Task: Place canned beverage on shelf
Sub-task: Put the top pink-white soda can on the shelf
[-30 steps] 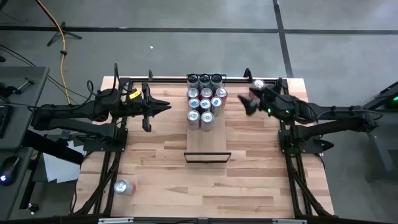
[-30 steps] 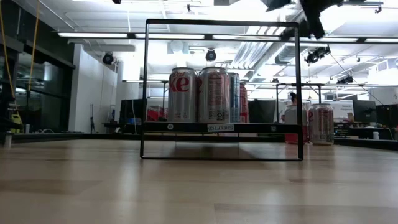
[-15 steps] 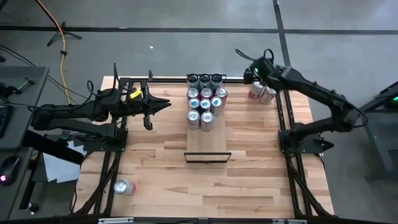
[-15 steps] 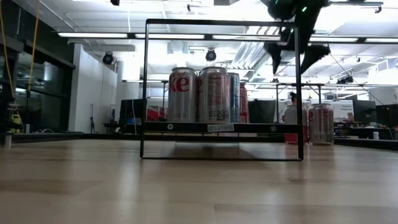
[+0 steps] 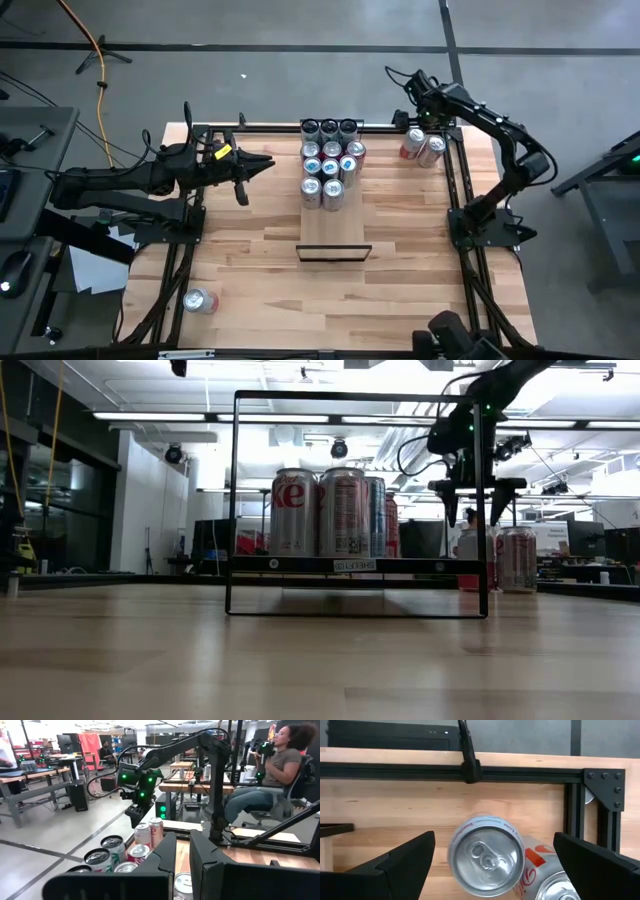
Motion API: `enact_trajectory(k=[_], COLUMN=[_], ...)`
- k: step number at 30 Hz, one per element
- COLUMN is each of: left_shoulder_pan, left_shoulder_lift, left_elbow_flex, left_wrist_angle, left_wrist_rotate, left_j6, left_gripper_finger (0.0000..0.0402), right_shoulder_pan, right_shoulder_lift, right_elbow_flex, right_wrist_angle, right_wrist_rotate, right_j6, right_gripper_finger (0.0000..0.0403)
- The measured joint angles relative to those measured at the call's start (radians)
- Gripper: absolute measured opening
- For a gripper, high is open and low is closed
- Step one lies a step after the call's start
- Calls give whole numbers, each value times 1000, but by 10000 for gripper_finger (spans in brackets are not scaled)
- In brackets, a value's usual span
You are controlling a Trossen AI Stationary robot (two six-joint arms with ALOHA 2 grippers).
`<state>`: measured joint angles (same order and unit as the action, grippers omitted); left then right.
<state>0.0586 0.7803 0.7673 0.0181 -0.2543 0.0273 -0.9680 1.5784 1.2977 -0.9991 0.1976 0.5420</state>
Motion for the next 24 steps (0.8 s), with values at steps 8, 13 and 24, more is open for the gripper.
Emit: enact_trajectory(k=[8, 13, 24], left_shoulder_pan=[0, 0, 0], left_shoulder_lift=[0, 0, 0], left_elbow_flex=[0, 0, 0], left_wrist_angle=[1, 1, 2], left_wrist_rotate=[-22, -22, -22], left_j6=[0, 0, -24], left_gripper_finger=[1, 1, 1], right_shoulder_pan=[-11, -6, 5], right_shoulder_lift=[32, 76, 141], right_elbow_flex=[-3, -3, -6], right_wrist_angle=[1, -14, -45], right_wrist_rotate=[-71, -63, -102], right_j6=[-32, -19, -53], right_gripper_finger=[394, 394, 394])
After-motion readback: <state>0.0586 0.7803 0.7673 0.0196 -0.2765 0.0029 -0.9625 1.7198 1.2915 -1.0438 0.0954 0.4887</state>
